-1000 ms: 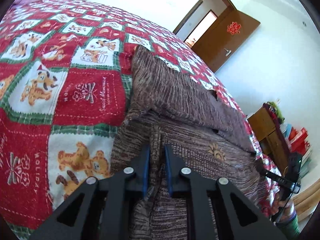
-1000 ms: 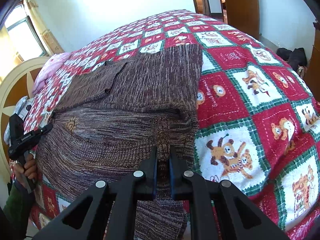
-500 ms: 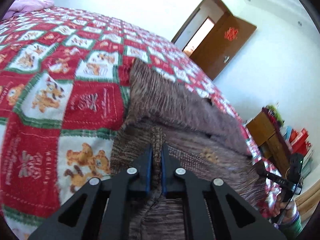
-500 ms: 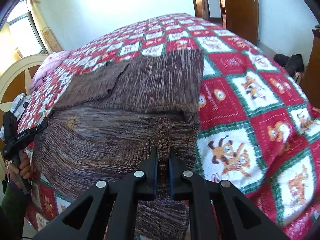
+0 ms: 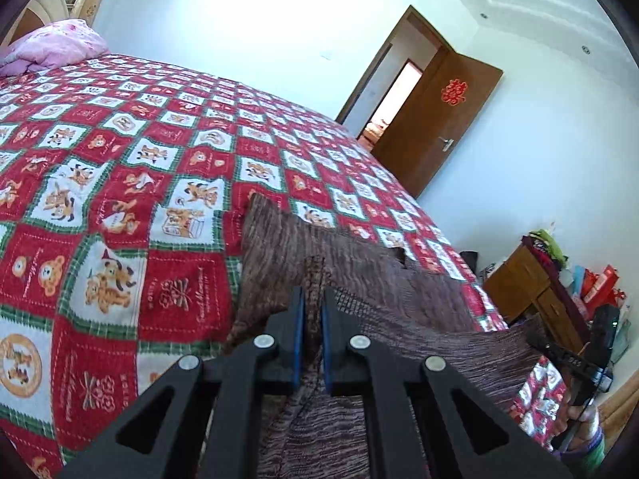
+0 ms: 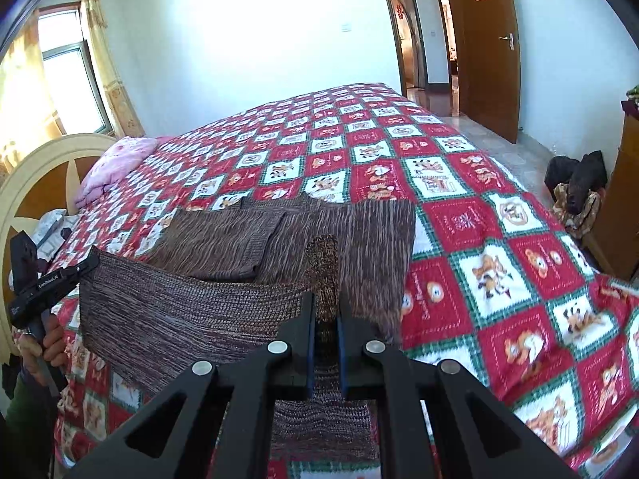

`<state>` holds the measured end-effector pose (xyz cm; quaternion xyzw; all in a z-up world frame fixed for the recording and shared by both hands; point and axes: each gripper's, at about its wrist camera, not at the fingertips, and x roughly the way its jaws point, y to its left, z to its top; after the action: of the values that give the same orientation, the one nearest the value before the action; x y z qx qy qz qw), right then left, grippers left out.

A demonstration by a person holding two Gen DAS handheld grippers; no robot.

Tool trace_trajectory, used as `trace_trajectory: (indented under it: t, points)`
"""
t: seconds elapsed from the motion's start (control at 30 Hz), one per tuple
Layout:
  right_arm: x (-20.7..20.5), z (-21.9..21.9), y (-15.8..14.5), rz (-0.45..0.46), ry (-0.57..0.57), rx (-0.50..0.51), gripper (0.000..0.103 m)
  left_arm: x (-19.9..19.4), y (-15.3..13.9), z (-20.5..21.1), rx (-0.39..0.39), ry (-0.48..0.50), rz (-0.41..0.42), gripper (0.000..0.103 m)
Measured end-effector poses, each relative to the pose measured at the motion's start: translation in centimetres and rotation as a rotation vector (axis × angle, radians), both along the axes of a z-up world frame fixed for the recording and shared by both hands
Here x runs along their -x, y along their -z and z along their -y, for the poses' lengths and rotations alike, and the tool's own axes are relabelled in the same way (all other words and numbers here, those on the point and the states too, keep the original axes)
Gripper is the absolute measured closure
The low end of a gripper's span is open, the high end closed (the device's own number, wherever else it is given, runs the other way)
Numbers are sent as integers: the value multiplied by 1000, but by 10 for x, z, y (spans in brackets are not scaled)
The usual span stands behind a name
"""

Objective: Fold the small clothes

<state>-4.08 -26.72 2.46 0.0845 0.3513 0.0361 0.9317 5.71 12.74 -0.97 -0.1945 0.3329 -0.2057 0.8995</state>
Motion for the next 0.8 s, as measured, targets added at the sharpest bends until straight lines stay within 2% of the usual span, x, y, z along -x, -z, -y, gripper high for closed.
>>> trace_trajectory:
  t: [0.3,0.53,0.8]
  points:
    - [-34,5,-9,26,6,32,95,-45,5,0,3,-55,-57,95]
    - [-93,11,-16,53,18,74,95,-101,4,9,-17,-73,-70,95]
    - [-170,28,10,45,75,61,95,-163,16,31,-49,-104,-83,97]
